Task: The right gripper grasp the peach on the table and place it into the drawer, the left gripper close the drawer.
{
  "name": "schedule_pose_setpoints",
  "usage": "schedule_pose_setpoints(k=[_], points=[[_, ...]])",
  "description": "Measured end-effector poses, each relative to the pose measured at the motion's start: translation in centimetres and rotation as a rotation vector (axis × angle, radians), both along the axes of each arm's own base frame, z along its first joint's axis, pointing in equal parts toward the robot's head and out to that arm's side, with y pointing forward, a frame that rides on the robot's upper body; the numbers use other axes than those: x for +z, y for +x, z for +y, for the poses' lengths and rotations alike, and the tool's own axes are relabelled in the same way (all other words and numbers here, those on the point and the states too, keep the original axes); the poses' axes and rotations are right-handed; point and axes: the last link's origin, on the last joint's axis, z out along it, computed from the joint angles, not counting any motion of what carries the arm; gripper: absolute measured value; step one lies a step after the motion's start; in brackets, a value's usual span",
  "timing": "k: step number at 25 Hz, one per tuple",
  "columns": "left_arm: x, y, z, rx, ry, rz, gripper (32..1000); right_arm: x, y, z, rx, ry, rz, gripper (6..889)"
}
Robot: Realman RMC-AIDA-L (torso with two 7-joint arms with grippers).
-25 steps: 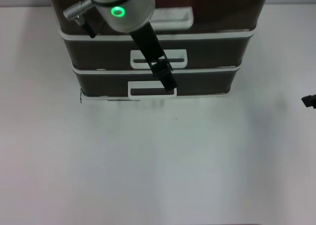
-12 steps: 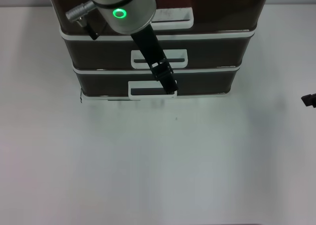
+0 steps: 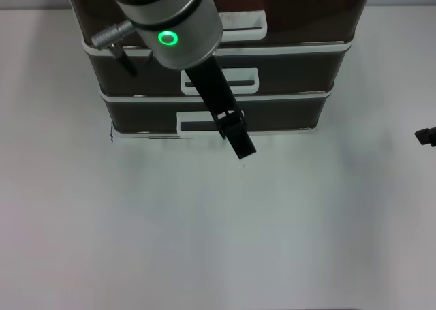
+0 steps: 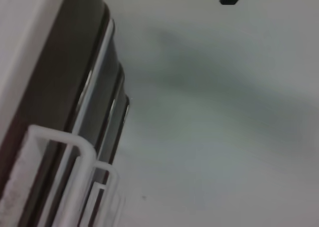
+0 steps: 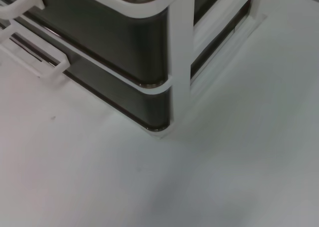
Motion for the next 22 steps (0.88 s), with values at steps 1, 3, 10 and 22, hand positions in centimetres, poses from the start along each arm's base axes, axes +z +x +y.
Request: schedule_pose_setpoints(k=[1, 3, 10, 22], points=[[-0.04, -0.03, -0.16, -0.001, -0.003, 0.002, 865, 0.00, -0.04, 0.04, 0.001, 0.000, 0.000, 886], [-0.06, -0.11, -0.37, 0.000, -0.006, 0.004, 866, 0.00, -0.10, 0.08, 0.003, 0.000, 0.000, 886], [-0.20, -0.21, -0.72, 0.015, -0.016, 0.000, 865, -0.02, -0.18, 0.14, 0.005, -0.001, -0.001, 887], [-0.37, -0.50, -0.80, 0.022, -0.017, -0.006, 866, 0.00, -0.15, 0.12, 0.004, 0.000, 0.001, 886]])
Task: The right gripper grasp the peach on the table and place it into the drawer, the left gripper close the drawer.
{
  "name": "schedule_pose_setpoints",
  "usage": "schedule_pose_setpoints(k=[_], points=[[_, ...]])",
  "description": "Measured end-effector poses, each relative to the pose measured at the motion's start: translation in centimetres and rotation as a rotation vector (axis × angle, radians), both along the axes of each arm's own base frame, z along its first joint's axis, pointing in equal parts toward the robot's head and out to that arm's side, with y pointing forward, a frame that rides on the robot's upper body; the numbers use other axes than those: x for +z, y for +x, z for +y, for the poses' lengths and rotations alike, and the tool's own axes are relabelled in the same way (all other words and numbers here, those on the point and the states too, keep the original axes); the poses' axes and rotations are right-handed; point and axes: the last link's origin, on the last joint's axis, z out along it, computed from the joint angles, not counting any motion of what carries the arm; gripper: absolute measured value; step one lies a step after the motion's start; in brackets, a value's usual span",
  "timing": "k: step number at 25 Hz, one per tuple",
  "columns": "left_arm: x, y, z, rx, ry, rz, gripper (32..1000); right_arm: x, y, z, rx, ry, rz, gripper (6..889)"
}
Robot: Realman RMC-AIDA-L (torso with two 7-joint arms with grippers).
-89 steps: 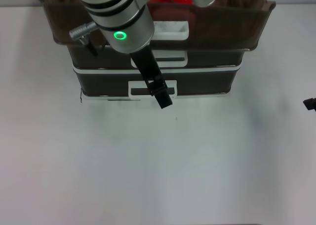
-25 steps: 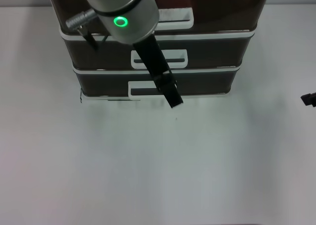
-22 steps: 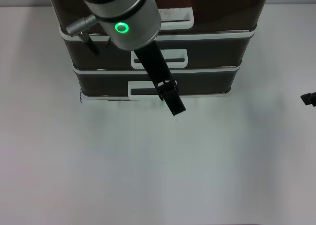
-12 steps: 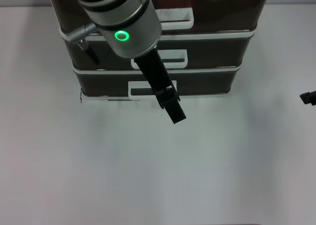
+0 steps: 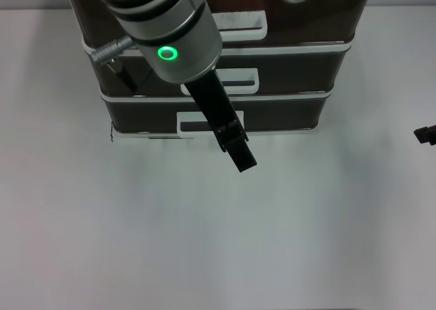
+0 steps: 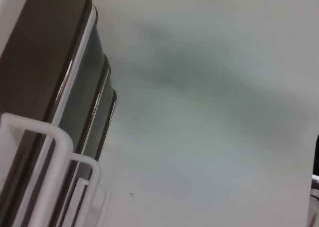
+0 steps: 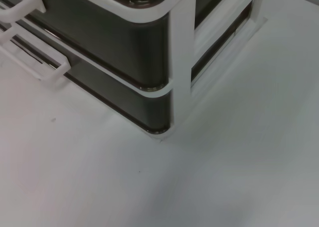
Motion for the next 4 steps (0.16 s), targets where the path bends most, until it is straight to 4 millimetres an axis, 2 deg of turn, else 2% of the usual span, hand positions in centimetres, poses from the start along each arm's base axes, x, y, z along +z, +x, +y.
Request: schedule_pose_setpoints(k=[4], points=[[-0.03, -0.21, 0.04, 0.004, 0.002, -0.005, 866, 0.11, 0.18, -0.11, -0.007, 0.006, 0.004, 886]])
